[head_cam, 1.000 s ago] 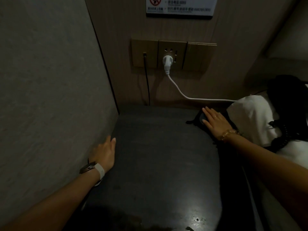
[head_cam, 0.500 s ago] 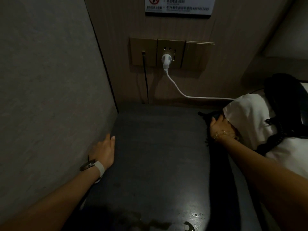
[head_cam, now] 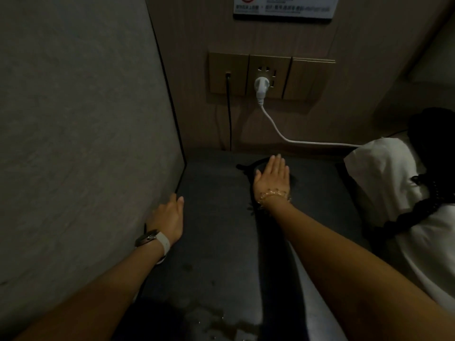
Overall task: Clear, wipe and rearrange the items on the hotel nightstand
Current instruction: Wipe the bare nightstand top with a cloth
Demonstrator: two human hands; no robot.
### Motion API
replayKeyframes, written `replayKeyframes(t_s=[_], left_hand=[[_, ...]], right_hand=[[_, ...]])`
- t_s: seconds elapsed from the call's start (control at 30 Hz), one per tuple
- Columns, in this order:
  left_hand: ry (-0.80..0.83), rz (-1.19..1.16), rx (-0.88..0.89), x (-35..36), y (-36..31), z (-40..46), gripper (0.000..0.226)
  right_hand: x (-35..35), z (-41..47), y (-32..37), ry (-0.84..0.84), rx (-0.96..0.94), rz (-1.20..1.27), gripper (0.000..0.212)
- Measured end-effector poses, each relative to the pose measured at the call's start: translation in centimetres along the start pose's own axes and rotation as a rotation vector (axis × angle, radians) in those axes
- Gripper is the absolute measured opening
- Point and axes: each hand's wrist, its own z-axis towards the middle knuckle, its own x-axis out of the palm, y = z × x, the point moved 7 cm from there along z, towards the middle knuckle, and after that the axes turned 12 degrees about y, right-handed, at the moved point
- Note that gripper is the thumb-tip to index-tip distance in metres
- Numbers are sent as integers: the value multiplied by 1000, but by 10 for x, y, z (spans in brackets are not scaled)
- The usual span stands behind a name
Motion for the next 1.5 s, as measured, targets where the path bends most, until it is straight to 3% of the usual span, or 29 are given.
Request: replayKeyframes(t_s=[0.47,0.83,0.97,1.13,1.5], left_hand=[[-33,74,24,-1,-1,1,38],[13,198,45,1,-6,1,32],[62,394,91,4,-11,-4,24],[71,416,54,3,-9,-4,22],[71,471,81,7,-7,-2,20]], right_hand=[[20,-15,161,85,-356,-89,68],[31,-33,208,183,-778,-206,58],[33,-44,196,160,-866,-224,53],[30,-47,163,136,-902,-227,55],[8,-31,13,101,-660,-196,57]])
